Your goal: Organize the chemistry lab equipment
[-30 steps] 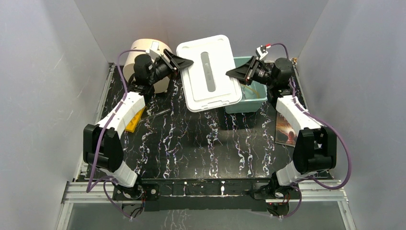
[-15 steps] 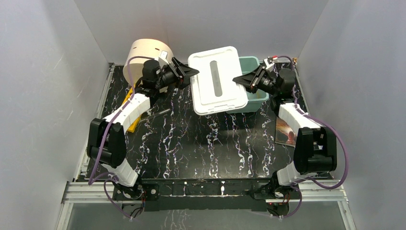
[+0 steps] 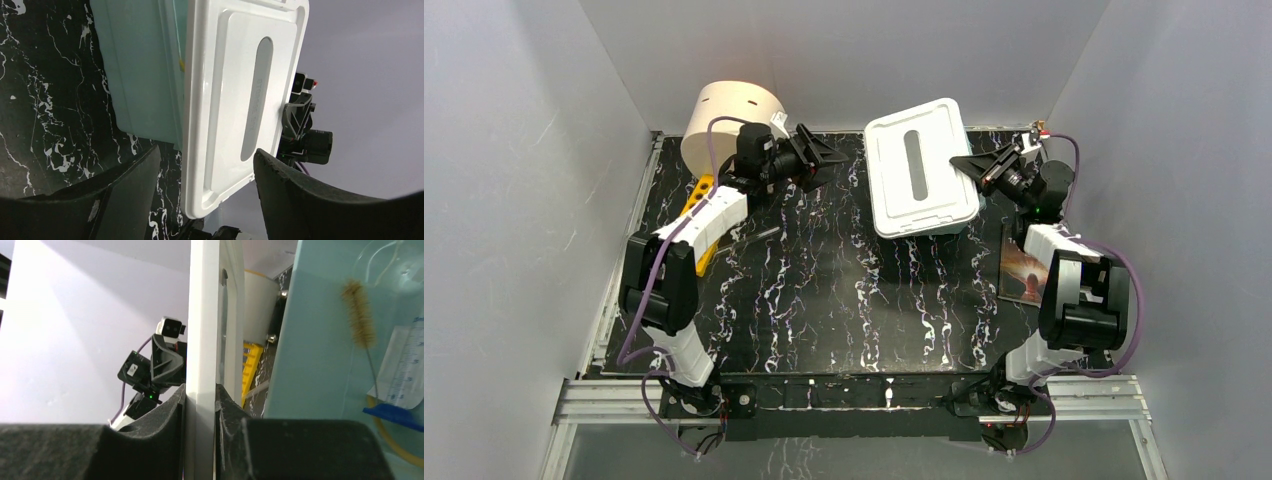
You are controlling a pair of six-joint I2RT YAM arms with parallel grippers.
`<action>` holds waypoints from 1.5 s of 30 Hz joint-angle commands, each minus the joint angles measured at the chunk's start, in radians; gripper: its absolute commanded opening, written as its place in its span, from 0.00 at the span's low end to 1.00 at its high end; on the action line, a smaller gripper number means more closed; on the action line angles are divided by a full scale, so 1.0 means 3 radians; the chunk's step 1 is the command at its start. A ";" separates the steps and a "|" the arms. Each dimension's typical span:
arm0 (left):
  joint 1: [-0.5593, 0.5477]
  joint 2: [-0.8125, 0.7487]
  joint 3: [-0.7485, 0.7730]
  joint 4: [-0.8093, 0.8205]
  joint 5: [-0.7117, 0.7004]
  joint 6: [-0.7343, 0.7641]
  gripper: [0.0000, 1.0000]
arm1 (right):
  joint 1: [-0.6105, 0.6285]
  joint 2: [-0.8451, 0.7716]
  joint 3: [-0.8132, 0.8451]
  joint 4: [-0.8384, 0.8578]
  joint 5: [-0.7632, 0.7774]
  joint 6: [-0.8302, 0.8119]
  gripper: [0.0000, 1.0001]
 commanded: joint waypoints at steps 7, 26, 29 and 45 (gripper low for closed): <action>-0.0136 0.0251 0.0252 -0.0088 0.0085 0.0118 0.67 | -0.0330 0.0446 0.0186 0.0872 -0.0103 0.0305 0.13; -0.0288 0.1007 0.1200 -0.0572 -0.0089 0.0627 0.67 | -0.0552 0.1271 0.1185 -0.0270 -0.0706 -0.0119 0.16; -0.0339 0.1129 0.1390 -0.0622 -0.0169 0.0673 0.67 | -0.0555 0.1351 0.1322 -0.0454 -0.0713 -0.0227 0.18; -0.0502 0.1410 0.1800 -0.0688 -0.0347 0.0737 0.71 | -0.0550 0.1619 0.1167 0.1160 -0.0540 0.0336 0.16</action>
